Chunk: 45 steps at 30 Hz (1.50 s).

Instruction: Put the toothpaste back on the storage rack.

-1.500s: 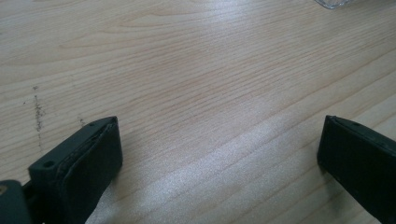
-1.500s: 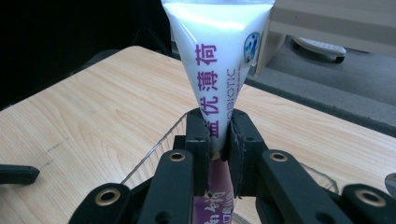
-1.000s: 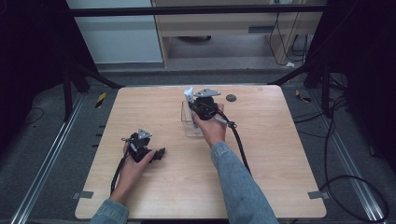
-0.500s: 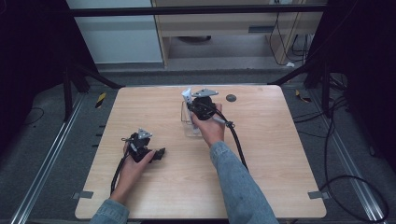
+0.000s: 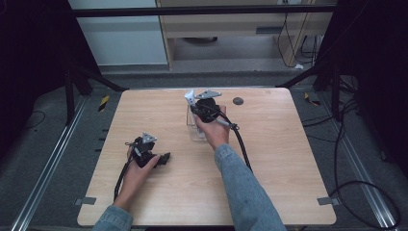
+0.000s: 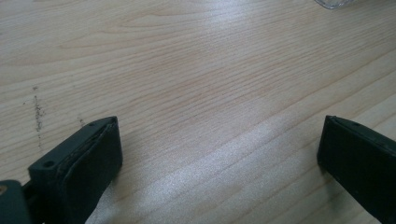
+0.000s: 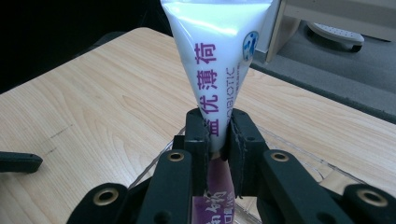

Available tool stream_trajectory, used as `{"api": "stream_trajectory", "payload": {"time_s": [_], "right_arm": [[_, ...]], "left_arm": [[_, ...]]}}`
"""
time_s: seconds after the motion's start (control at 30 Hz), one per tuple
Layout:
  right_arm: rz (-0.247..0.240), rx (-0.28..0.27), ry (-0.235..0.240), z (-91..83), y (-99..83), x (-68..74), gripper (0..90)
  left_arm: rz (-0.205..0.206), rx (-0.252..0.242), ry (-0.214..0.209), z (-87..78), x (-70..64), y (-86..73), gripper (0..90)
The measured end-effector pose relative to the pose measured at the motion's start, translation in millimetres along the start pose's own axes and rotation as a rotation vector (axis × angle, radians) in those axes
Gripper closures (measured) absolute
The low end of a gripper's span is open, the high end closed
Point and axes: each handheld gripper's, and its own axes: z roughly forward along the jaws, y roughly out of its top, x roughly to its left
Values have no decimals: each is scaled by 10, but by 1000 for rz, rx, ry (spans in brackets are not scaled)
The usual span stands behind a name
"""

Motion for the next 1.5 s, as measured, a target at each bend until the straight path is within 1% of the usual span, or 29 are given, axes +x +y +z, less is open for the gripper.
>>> {"api": "stream_trajectory", "payload": {"time_s": [0.23, 0.87, 1.5], "right_arm": [[-12, 7, -3, 43, 20, 19, 790], [-6, 15, -11, 108, 42, 16, 788], [0, 17, -6, 114, 47, 5, 781]], "left_arm": [[3, 2, 0, -1, 3, 1, 0], [4, 3, -1, -1, 3, 1, 0], [5, 2, -1, -1, 4, 1, 0]]}}
